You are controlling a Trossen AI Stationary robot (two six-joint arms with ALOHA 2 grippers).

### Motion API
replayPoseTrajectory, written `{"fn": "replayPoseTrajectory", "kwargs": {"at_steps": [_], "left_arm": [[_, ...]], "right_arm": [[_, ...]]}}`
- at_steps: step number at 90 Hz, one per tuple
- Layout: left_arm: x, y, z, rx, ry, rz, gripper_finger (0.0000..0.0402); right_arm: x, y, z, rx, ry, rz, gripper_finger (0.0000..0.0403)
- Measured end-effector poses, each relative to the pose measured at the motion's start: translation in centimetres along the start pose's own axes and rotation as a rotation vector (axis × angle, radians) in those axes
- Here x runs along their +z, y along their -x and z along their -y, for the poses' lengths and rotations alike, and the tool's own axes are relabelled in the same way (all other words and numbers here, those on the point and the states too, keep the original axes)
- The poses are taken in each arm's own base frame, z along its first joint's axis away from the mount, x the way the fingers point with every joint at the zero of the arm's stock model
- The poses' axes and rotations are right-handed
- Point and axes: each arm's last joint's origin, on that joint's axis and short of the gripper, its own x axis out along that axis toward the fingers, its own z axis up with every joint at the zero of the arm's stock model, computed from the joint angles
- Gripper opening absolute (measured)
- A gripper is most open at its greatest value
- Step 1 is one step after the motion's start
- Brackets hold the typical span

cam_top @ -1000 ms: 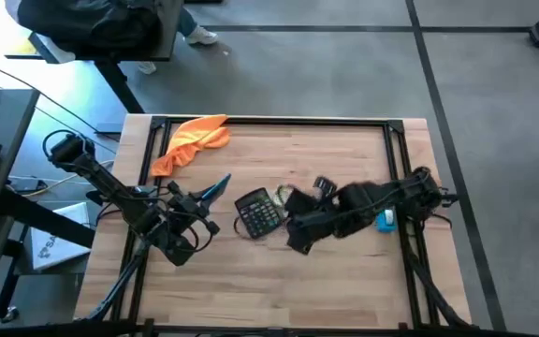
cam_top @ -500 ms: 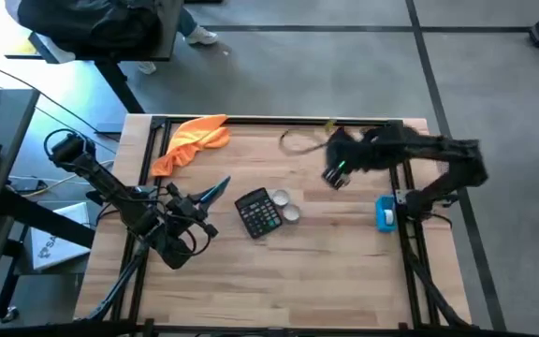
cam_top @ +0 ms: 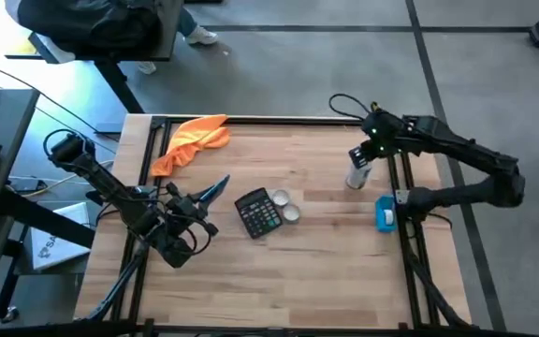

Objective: Apply microfiber cloth
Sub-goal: Spray the front of the black tablet using the white spray bottle, then wipe the back of the black tablet with the yellow microfiber cloth

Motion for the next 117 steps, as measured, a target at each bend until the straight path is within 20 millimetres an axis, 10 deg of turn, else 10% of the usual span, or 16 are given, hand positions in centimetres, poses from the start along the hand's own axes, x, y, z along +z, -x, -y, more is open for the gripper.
{"fn": "replayPoseTrajectory", "kwargs": {"at_steps": [67, 99, 117], "left_arm": [[0.0, 0.0, 0.0, -0.006, 0.004, -0.006, 0.0008], [0.0, 0.0, 0.0, -0.007, 0.006, -0.006, 0.0008], [0.0, -0.1, 0.0, -0.012, 0.047, -0.015, 0.0008]], "right_arm": [[0.4, -0.3, 0.4, 0.009, -0.018, 0.006, 0.0063], [0.7, -0.1, 0.5, -0.017, 0.003, 0.038, 0.0147], [2.6, 3.4, 0.0, -0.006, 0.089, 0.215, 0.0185]]}}
